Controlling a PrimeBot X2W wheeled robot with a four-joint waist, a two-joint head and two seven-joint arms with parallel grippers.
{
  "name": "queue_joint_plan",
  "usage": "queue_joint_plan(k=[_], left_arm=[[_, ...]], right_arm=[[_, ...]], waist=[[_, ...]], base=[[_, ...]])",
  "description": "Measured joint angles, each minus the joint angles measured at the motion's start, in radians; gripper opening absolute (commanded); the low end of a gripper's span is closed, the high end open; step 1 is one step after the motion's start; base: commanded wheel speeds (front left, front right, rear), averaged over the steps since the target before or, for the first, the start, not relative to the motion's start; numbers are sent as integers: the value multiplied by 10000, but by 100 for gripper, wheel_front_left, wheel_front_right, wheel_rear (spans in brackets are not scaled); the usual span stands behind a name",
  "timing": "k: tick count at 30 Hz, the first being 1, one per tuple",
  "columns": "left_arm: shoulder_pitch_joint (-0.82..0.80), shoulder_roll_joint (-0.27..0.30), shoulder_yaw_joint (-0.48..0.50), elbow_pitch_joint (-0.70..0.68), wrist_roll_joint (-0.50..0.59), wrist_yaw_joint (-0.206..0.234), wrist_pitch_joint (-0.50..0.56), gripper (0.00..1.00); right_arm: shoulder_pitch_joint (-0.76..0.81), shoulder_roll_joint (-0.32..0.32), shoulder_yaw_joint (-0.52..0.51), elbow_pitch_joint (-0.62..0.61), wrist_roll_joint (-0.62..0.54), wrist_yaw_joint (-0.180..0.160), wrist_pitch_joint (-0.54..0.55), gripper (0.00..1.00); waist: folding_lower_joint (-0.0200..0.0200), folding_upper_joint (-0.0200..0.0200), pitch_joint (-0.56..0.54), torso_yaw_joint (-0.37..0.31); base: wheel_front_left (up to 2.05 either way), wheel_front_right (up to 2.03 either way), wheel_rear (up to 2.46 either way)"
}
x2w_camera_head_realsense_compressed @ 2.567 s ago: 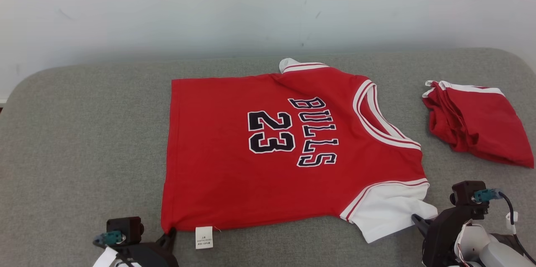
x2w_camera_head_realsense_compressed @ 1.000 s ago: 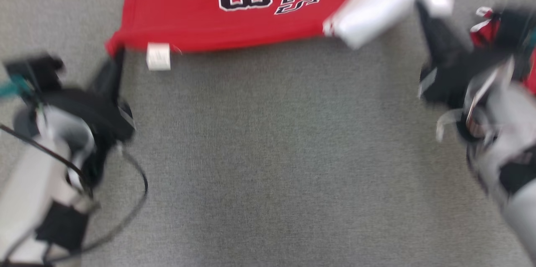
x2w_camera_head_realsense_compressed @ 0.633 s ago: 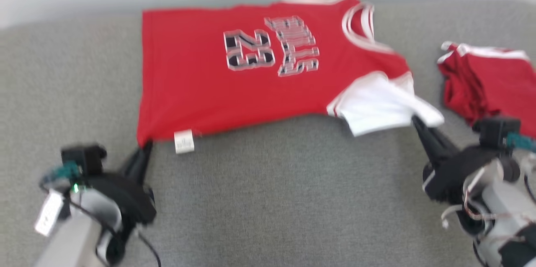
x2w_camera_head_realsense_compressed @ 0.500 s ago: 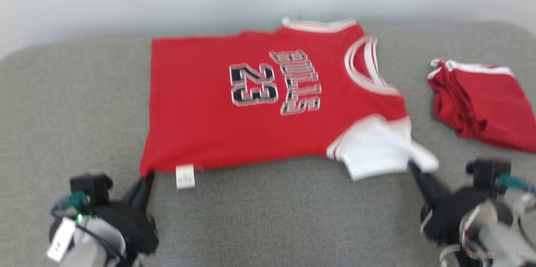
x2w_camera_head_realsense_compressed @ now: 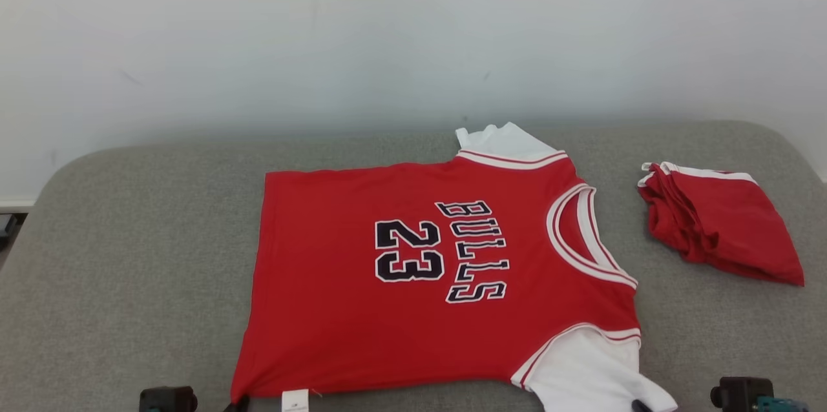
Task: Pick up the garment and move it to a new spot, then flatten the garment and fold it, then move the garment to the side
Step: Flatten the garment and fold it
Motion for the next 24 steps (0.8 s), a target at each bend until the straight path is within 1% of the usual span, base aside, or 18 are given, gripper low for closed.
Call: queue_joint_plan(k=[5,7,10,15,17,19,24], left_arm=[[188,194,-12,-113,174,278,15,0],[252,257,-100,-96,405,445,146,0],[325,265,-140,10,428,529,221,0],[310,109,-136,69,385,571,307,0],[270,33,-136,123,380,617,309,0],[243,21,-142,201,385,627,311,0],[62,-31,-105,453,339,629,318,0]], right_arm=[[248,81,245,-345,71,-305,407,0],[383,180,355,-487,73,-385,556,0],[480,253,493,-575,67,-608,702,0],[542,215,516,-790,48,-915,982,0],[542,173,541,-815,38,-945,1083,0],[537,155,543,-823,38,-1078,1168,0],[497,221,602,-830,38,-1183,1363,0]], waist=[[1,0,-216,75],[3,1,-189,66],[3,1,-131,47],[3,1,6,33],[4,2,39,39],[3,1,65,48],[3,2,114,59]], base=[[0,0,0],[0,0,0],[0,0,0],[0,0,0],[0,0,0],[0,0,0],[0,0,0]])
